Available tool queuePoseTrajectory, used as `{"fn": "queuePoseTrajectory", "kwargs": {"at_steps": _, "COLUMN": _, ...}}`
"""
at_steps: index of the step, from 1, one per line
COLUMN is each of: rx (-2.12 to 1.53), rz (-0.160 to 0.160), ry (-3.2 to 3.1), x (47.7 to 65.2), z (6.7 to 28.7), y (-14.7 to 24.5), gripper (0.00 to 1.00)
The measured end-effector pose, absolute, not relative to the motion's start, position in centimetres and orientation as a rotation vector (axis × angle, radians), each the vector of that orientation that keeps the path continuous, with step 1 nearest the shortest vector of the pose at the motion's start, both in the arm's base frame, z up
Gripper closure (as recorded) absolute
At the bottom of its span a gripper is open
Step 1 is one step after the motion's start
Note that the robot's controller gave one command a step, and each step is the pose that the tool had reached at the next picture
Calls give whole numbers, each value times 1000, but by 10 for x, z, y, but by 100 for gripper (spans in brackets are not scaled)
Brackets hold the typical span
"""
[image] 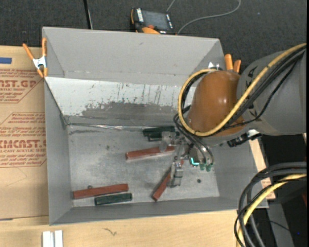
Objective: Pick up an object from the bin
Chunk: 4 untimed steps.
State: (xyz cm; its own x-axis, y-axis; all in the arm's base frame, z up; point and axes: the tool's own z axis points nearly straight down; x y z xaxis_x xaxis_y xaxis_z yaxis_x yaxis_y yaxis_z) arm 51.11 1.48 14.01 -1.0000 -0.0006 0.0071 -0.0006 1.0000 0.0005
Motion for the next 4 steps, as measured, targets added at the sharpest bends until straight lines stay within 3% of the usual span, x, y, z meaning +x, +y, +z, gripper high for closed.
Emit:
{"fn": "queuePoseTrajectory", "kwargs": {"at_steps": 1, "rx": -128, "rz": -3, "ry": -3147, "x": 571, "z": 68, "y": 22, "gripper": 0}}
{"fn": "queuePoseTrajectory", "kwargs": {"at_steps": 2, "rx": -127, "rz": -3, "ry": -3145, "x": 571, "z": 72, "y": 22, "gripper": 100}}
{"fn": "queuePoseTrajectory", "kwargs": {"at_steps": 3, "rx": -127, "rz": -2, "ry": -3141, "x": 569, "z": 70, "y": 22, "gripper": 0}}
{"fn": "queuePoseTrajectory", "kwargs": {"at_steps": 4, "rx": -128, "rz": -3, "ry": -3150, "x": 572, "z": 73, "y": 22, "gripper": 100}}
